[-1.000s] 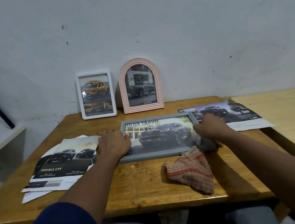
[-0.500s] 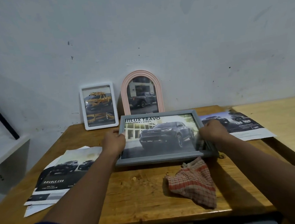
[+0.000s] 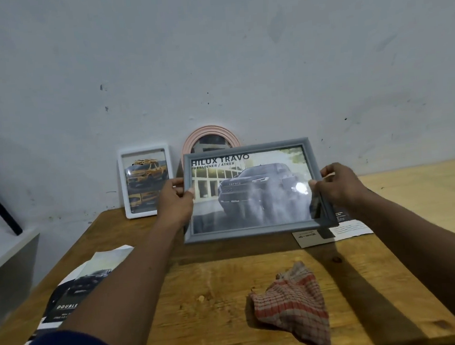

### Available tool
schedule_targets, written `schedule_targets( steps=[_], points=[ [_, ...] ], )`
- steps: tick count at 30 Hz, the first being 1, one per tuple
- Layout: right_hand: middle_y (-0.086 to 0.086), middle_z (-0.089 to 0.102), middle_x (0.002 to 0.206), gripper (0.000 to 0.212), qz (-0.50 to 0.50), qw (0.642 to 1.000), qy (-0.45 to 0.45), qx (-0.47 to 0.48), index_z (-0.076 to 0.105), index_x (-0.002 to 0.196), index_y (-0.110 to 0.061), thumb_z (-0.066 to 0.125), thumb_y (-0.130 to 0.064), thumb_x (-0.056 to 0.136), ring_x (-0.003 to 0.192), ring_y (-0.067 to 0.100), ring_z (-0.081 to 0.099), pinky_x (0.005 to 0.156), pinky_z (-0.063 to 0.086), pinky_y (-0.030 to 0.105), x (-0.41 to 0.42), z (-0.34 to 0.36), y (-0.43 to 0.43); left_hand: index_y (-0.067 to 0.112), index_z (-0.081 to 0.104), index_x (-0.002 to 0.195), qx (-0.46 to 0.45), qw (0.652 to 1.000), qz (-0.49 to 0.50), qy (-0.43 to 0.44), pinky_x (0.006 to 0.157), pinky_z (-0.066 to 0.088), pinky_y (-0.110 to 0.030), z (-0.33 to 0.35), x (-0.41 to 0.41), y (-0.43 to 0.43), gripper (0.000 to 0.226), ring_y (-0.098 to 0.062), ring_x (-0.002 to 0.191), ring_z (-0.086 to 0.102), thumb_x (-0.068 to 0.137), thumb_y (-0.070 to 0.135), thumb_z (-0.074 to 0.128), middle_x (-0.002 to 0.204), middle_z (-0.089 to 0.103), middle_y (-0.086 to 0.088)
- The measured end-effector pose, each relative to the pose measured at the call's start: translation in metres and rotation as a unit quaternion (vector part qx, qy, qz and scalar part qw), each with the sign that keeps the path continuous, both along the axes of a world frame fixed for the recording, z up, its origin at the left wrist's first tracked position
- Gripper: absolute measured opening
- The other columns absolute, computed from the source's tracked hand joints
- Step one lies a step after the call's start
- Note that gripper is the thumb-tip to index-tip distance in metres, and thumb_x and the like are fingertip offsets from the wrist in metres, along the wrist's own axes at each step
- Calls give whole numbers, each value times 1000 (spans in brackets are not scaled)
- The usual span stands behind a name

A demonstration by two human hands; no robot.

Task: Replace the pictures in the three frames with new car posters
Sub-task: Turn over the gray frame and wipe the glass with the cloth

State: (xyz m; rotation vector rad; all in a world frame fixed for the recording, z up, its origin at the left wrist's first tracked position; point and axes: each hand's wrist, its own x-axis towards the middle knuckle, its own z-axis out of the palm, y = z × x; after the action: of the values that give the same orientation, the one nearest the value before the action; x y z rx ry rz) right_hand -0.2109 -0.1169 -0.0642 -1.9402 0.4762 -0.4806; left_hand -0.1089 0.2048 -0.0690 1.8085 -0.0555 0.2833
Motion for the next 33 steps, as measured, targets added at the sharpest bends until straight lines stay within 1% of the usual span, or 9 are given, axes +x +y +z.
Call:
schedule_targets(
  steps=[3, 5, 7, 13, 17, 22, 25, 29, 33],
  points=[
    [15, 61, 102, 32, -2, 1000, -15, -8, 50, 116, -15, 69, -19, 92, 90, 31, 66, 67, 58, 42, 4, 15, -19, 18, 49, 132, 19, 1000, -4, -21, 83, 56, -34, 12, 6, -22, 34, -24, 106, 62, 100, 11, 61, 119, 61, -6],
    [16, 62, 101, 31, -19, 999, -22, -16, 50, 112, -15, 72, -19, 90, 89, 32, 65, 73, 59, 45, 8, 23, -34, 19, 47, 133, 34, 998, 4, -43, 73, 51, -23, 16, 9, -42, 35, -23, 107, 61, 101, 10, 59, 119, 59, -3],
    [16, 62, 100, 31, -36, 999, -21, -30, 50, 111, -15, 72, -19, 90, 87, 32, 64, 72, 58, 43, 12, 29, -50, 20, 46, 137, 49, 997, 15, -58, 73, 47, -22, 17, 12, -65, 38, -23, 111, 59, 102, 10, 57, 122, 58, -2],
    [15, 60, 104, 30, -92, 994, -26, -44, 47, 114, -15, 68, -12, 92, 84, 28, 61, 59, 49, 31, 37, 32, -103, 28, 33, 152, 92, 994, -19, -57, 96, 54, -44, 9, 33, -137, 58, -26, 126, 55, 101, 13, 56, 144, 54, -4],
    [17, 61, 111, 29, -129, 990, -23, -42, 47, 118, -15, 65, -15, 95, 93, 33, 62, 72, 55, 39, 62, 26, -137, 27, 31, 154, 120, 988, -80, -56, 106, 48, -56, 2, 61, -176, 63, -31, 135, 49, 97, 16, 58, 151, 46, -4],
    [15, 56, 113, 39, -114, 992, -14, -46, 41, 128, -10, 57, -31, 99, 95, 31, 56, 76, 43, 37, 93, 11, -160, 22, 7, 162, 177, 980, -85, -40, 121, 28, -48, -1, 87, -215, 80, -32, 150, 28, 100, 28, 56, 169, 16, -2],
    [14, 55, 115, 49, -103, 994, -5, -47, 38, 134, -8, 57, -37, 98, 99, 31, 55, 78, 41, 36, 107, -1, -166, 25, -10, 162, 178, 978, -102, -46, 118, 13, -34, -10, 96, -230, 88, -25, 155, 12, 102, 28, 55, 171, -5, 6],
    [12, 56, 110, 50, -109, 993, -8, -41, 39, 135, -9, 59, -35, 97, 93, 28, 54, 76, 40, 34, 120, -16, -171, 30, -17, 160, 178, 976, -118, -49, 116, 16, -34, -24, 103, -240, 95, -25, 156, 5, 101, 25, 58, 169, -13, 9],
    [11, 59, 109, 51, -97, 994, -5, -53, 39, 137, -11, 61, -31, 96, 91, 26, 57, 77, 44, 34, 130, -23, -168, 27, -17, 160, 215, 967, -113, -71, 126, 9, -43, -34, 110, -241, 97, -25, 156, -7, 100, 28, 59, 169, -17, 2]
  ],
)
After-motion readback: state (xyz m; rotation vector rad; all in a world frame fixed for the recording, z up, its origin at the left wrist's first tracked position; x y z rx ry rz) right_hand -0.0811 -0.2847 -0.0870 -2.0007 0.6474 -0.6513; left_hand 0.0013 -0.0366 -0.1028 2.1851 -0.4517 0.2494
